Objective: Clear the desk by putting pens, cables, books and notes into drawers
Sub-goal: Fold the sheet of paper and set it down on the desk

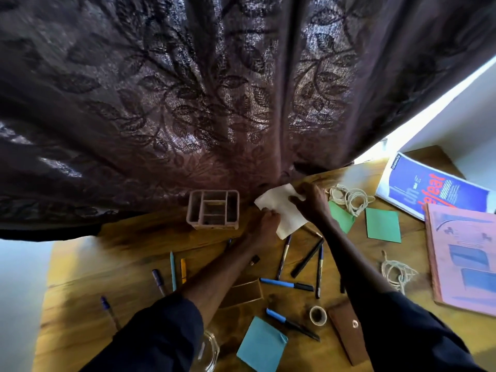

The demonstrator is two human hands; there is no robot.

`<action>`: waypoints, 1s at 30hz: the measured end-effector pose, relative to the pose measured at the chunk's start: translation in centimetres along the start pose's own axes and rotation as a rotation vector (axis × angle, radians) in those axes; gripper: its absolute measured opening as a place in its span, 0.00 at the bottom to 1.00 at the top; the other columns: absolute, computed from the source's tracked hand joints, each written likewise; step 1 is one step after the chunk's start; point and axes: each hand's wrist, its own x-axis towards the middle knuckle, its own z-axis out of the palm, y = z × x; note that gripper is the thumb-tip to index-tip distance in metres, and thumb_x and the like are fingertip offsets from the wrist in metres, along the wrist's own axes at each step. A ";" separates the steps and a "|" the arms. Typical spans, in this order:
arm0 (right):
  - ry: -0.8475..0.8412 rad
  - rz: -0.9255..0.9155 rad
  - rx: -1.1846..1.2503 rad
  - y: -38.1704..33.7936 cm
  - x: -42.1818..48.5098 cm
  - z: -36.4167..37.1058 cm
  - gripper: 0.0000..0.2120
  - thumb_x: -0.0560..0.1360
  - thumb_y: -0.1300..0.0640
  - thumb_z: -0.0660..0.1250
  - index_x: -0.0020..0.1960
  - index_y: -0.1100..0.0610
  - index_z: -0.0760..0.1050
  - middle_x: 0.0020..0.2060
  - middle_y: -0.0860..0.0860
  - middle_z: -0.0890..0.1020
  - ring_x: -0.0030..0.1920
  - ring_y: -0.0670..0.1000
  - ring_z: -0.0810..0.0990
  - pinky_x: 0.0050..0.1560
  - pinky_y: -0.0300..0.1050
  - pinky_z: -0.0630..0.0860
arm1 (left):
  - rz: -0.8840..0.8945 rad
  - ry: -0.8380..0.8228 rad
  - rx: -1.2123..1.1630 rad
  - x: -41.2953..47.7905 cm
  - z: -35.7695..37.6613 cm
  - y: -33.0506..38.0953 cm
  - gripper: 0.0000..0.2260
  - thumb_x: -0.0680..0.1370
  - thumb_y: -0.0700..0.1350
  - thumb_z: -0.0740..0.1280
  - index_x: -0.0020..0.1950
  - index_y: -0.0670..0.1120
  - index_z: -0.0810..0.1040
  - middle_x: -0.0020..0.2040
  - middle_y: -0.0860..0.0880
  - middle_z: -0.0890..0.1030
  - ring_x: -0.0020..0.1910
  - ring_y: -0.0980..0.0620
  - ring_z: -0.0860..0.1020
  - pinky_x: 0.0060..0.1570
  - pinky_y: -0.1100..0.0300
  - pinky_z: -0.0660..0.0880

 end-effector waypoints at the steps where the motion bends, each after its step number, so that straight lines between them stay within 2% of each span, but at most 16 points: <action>1: 0.029 -0.008 0.032 -0.3 -1.0 -0.2 0.15 0.72 0.52 0.76 0.54 0.59 0.81 0.49 0.56 0.85 0.50 0.59 0.82 0.44 0.48 0.75 | 0.018 0.050 0.050 -0.5 -0.3 0.0 0.20 0.79 0.45 0.64 0.71 0.44 0.72 0.70 0.44 0.73 0.72 0.44 0.69 0.72 0.51 0.67; 4: 0.097 -0.057 0.108 -1.1 -4.5 -1.0 0.13 0.72 0.52 0.76 0.52 0.57 0.81 0.48 0.53 0.85 0.48 0.55 0.83 0.43 0.47 0.78 | 0.119 0.395 -0.008 -3.5 -1.3 -0.1 0.15 0.77 0.44 0.60 0.62 0.46 0.76 0.60 0.47 0.79 0.64 0.47 0.74 0.63 0.53 0.73; 6: 0.110 -0.090 0.126 -2.2 -7.2 -1.6 0.11 0.72 0.53 0.76 0.51 0.56 0.81 0.47 0.52 0.86 0.47 0.54 0.83 0.43 0.49 0.80 | 0.181 0.559 -0.105 -5.9 -2.2 -0.5 0.16 0.75 0.42 0.66 0.63 0.45 0.75 0.61 0.47 0.78 0.63 0.48 0.74 0.62 0.51 0.75; 8: 0.107 -0.135 0.143 -3.5 -10.0 -2.3 0.09 0.71 0.54 0.77 0.49 0.56 0.81 0.46 0.51 0.86 0.45 0.53 0.84 0.43 0.50 0.81 | 0.236 0.646 -0.128 -8.0 -2.9 -1.4 0.23 0.73 0.44 0.72 0.67 0.43 0.73 0.65 0.46 0.75 0.65 0.48 0.72 0.66 0.51 0.73; 11: 0.098 -0.213 0.160 -5.2 -13.8 -3.6 0.09 0.71 0.53 0.77 0.46 0.55 0.81 0.43 0.49 0.86 0.41 0.50 0.83 0.40 0.46 0.79 | 0.257 0.613 -0.207 -10.8 -4.3 -2.5 0.32 0.73 0.51 0.75 0.73 0.42 0.69 0.71 0.45 0.71 0.70 0.48 0.69 0.69 0.55 0.69; 13: 0.071 -0.263 0.162 -6.0 -16.0 -4.9 0.08 0.71 0.50 0.77 0.42 0.52 0.79 0.38 0.45 0.83 0.36 0.43 0.79 0.34 0.36 0.73 | 0.274 0.560 -0.251 -12.7 -5.2 -3.6 0.34 0.72 0.55 0.76 0.74 0.45 0.69 0.71 0.48 0.72 0.69 0.51 0.70 0.66 0.60 0.69; 14: 0.048 -0.280 0.172 -6.3 -17.0 -5.5 0.09 0.70 0.49 0.77 0.41 0.48 0.78 0.35 0.42 0.81 0.34 0.40 0.78 0.31 0.30 0.68 | 0.271 0.503 -0.281 -13.8 -5.6 -4.2 0.32 0.72 0.56 0.76 0.73 0.47 0.71 0.69 0.50 0.74 0.67 0.53 0.72 0.63 0.62 0.71; 17: -0.024 -0.288 0.262 -7.2 -19.2 -7.2 0.08 0.70 0.48 0.78 0.40 0.46 0.79 0.33 0.39 0.81 0.35 0.35 0.79 0.31 0.28 0.71 | 0.191 0.268 -0.520 -16.6 -7.1 -5.1 0.20 0.73 0.61 0.74 0.62 0.59 0.79 0.57 0.56 0.84 0.55 0.58 0.82 0.52 0.59 0.83; 19: -0.058 -0.237 0.386 -7.5 -20.2 -7.8 0.09 0.70 0.47 0.78 0.44 0.50 0.82 0.36 0.43 0.85 0.36 0.39 0.83 0.33 0.31 0.76 | 0.182 0.241 -0.749 -18.3 -7.3 -5.1 0.10 0.74 0.56 0.75 0.54 0.61 0.82 0.52 0.57 0.86 0.50 0.57 0.85 0.44 0.59 0.84; 22: -0.071 -0.162 0.512 -8.0 -21.4 -8.1 0.11 0.71 0.46 0.78 0.46 0.52 0.83 0.41 0.46 0.87 0.39 0.45 0.86 0.39 0.42 0.81 | 0.117 0.343 -0.950 -19.9 -7.1 -4.9 0.05 0.75 0.47 0.76 0.48 0.56 0.84 0.48 0.54 0.87 0.48 0.52 0.87 0.41 0.58 0.84; 25: -0.130 -0.144 0.552 -8.2 -22.5 -7.9 0.13 0.72 0.46 0.77 0.49 0.55 0.84 0.43 0.50 0.88 0.43 0.51 0.87 0.43 0.49 0.83 | 0.052 0.418 -0.994 -20.6 -7.3 -4.7 0.04 0.74 0.45 0.77 0.46 0.51 0.85 0.45 0.52 0.88 0.46 0.51 0.87 0.41 0.55 0.85; 28: -0.197 -0.066 0.656 -7.9 -23.2 -7.7 0.13 0.73 0.48 0.76 0.51 0.57 0.84 0.45 0.54 0.88 0.45 0.56 0.87 0.44 0.52 0.84 | -0.013 0.513 -0.985 -21.0 -7.9 -4.8 0.04 0.74 0.47 0.78 0.44 0.51 0.84 0.42 0.56 0.88 0.41 0.58 0.86 0.36 0.64 0.82; 30: -0.187 -0.017 0.743 -7.6 -23.6 -7.8 0.11 0.74 0.51 0.76 0.50 0.58 0.85 0.43 0.54 0.88 0.43 0.55 0.87 0.44 0.52 0.85 | -0.030 0.548 -0.965 -21.2 -8.1 -4.8 0.04 0.74 0.48 0.78 0.44 0.52 0.84 0.41 0.57 0.87 0.40 0.61 0.85 0.34 0.68 0.79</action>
